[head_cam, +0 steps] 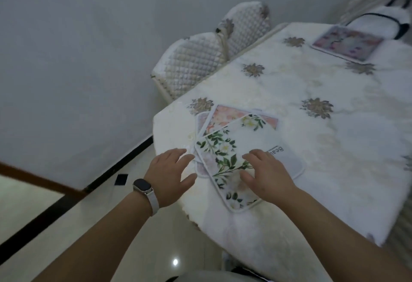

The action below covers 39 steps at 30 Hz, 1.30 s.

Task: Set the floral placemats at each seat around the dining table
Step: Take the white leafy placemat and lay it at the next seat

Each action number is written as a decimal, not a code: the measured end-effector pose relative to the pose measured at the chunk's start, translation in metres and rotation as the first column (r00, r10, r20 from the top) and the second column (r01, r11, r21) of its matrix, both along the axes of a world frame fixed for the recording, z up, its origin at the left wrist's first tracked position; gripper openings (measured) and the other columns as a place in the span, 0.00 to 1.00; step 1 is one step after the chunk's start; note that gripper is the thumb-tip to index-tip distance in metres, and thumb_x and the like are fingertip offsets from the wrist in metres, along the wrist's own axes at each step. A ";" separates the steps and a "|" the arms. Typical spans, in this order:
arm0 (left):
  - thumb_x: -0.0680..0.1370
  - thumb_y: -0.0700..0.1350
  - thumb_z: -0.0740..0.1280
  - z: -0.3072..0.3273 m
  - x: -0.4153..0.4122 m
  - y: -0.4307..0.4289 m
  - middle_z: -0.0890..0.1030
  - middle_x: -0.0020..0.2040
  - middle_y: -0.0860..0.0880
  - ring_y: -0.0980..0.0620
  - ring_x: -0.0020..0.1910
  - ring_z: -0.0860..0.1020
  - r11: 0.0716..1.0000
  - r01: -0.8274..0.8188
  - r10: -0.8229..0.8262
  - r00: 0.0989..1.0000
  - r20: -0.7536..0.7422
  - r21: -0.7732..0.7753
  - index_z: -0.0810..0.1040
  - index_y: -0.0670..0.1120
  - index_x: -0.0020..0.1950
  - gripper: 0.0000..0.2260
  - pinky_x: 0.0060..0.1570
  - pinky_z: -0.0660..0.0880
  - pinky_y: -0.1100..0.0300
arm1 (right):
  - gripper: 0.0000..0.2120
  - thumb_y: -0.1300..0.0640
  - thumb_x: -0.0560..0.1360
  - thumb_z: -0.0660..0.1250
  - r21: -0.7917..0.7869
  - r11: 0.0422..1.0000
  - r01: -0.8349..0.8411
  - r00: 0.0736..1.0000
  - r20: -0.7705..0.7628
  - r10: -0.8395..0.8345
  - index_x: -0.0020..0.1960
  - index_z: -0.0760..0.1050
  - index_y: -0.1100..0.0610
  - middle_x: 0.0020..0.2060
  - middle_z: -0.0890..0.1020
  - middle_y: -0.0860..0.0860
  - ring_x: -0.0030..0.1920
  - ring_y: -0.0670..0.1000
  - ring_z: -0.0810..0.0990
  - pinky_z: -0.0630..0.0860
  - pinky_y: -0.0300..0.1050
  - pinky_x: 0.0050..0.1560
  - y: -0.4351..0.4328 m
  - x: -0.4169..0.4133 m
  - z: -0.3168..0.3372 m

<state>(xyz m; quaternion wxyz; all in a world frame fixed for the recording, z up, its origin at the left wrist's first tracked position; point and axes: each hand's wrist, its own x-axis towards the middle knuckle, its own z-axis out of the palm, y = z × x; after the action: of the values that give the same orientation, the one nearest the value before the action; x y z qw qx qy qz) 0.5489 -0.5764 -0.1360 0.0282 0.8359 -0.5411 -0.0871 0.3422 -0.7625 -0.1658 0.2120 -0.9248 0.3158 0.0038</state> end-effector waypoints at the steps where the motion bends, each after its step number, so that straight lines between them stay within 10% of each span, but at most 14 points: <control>1: 0.74 0.63 0.55 -0.002 0.004 -0.014 0.74 0.68 0.46 0.42 0.67 0.71 0.999 0.039 -0.039 0.999 -0.001 0.014 0.73 0.50 0.68 0.27 0.64 0.69 0.44 | 0.24 0.43 0.79 0.60 0.010 0.999 0.038 0.999 -0.004 -0.038 0.72 0.69 0.51 0.70 0.71 0.50 0.69 0.54 0.69 0.69 0.50 0.65 -0.005 -0.005 -0.003; 15: 0.72 0.64 0.49 -0.059 0.057 -0.168 0.73 0.69 0.48 0.45 0.68 0.69 0.820 0.554 -0.553 0.832 -0.053 0.141 0.71 0.52 0.69 0.30 0.67 0.65 0.45 | 0.25 0.43 0.78 0.59 0.029 0.878 0.477 0.869 -0.161 -0.467 0.71 0.70 0.52 0.70 0.72 0.52 0.67 0.56 0.71 0.72 0.52 0.61 -0.015 -0.014 -0.040; 28: 0.73 0.62 0.48 -0.117 0.142 -0.235 0.71 0.70 0.45 0.44 0.70 0.67 0.555 0.813 -0.807 0.577 -0.124 0.175 0.72 0.49 0.67 0.29 0.65 0.67 0.45 | 0.21 0.47 0.78 0.60 0.027 0.524 0.851 0.492 -0.387 -0.780 0.68 0.70 0.54 0.69 0.71 0.52 0.63 0.56 0.73 0.74 0.50 0.57 0.021 0.052 -0.069; 39: 0.73 0.51 0.62 -0.136 0.135 -0.244 0.68 0.70 0.39 0.38 0.66 0.68 0.731 0.679 -0.627 0.709 -0.322 0.070 0.75 0.44 0.61 0.19 0.61 0.70 0.46 | 0.23 0.49 0.75 0.66 0.287 0.077 0.955 0.164 -0.294 -0.942 0.68 0.70 0.54 0.67 0.69 0.56 0.60 0.57 0.75 0.72 0.48 0.58 0.026 0.063 -0.091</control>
<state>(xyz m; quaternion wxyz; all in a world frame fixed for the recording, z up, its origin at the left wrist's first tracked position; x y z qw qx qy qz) 0.6836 -0.8203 -0.2722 -0.0063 0.5673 -0.7825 -0.2565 0.4056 -0.7364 -0.2570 0.3467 -0.4301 0.8319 -0.0533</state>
